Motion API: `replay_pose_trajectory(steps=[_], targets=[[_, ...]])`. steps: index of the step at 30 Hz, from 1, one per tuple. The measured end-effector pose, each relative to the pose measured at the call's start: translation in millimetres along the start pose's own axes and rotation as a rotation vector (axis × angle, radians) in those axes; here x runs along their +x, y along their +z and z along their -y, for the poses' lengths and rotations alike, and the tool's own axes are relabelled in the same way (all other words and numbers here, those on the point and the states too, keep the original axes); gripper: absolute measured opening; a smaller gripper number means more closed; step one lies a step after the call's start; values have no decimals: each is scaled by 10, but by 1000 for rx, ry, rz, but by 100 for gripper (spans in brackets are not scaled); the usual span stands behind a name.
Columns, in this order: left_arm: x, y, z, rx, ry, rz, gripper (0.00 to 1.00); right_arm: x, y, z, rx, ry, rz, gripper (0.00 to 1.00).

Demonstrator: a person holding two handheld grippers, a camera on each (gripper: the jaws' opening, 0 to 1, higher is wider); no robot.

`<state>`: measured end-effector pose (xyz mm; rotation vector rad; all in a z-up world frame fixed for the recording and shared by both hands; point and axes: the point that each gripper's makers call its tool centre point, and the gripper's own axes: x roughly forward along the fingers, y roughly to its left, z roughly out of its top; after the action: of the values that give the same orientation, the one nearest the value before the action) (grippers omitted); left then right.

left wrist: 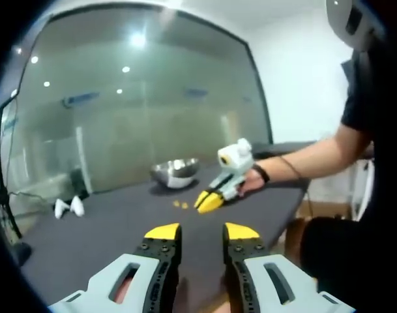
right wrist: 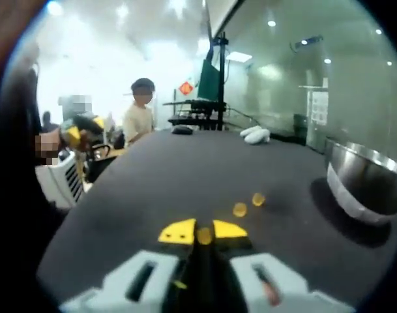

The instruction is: Pick up the QQ candy scattered on the table and place it into the stainless steel bowl on the table

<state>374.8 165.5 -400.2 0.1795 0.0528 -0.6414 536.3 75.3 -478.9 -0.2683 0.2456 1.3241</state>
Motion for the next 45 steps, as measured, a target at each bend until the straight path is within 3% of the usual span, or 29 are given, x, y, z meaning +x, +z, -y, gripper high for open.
replay_pose_trajectory(steps=[6, 12, 19, 23, 27, 32, 36, 38, 45], targets=[[29, -7, 3, 5, -2, -3, 27, 6, -5, 15, 54, -22, -17, 9], [40, -9, 44, 14, -22, -5, 27, -6, -3, -6, 19, -47, -21, 8], [35, -19, -17, 7, -7, -5, 27, -141, 102, -4, 16, -116, 29, 9], [27, -11, -10, 7, -9, -3, 27, -336, 223, 107, -31, -220, 89, 8], [19, -39, -34, 13, -8, -14, 27, -581, 360, 267, -64, -369, 140, 8], [48, -2, -57, 7, 0, -3, 27, -830, 541, 479, -31, -515, 227, 8], [69, 25, 12, 16, -18, 1, 27, -972, 743, 568, 5, -550, 326, 8], [69, 17, 32, 20, -24, -2, 27, -1033, 814, 636, -34, -600, 328, 8], [43, -23, 33, 12, -19, -10, 27, -1135, 975, 851, -32, -654, 337, 9]])
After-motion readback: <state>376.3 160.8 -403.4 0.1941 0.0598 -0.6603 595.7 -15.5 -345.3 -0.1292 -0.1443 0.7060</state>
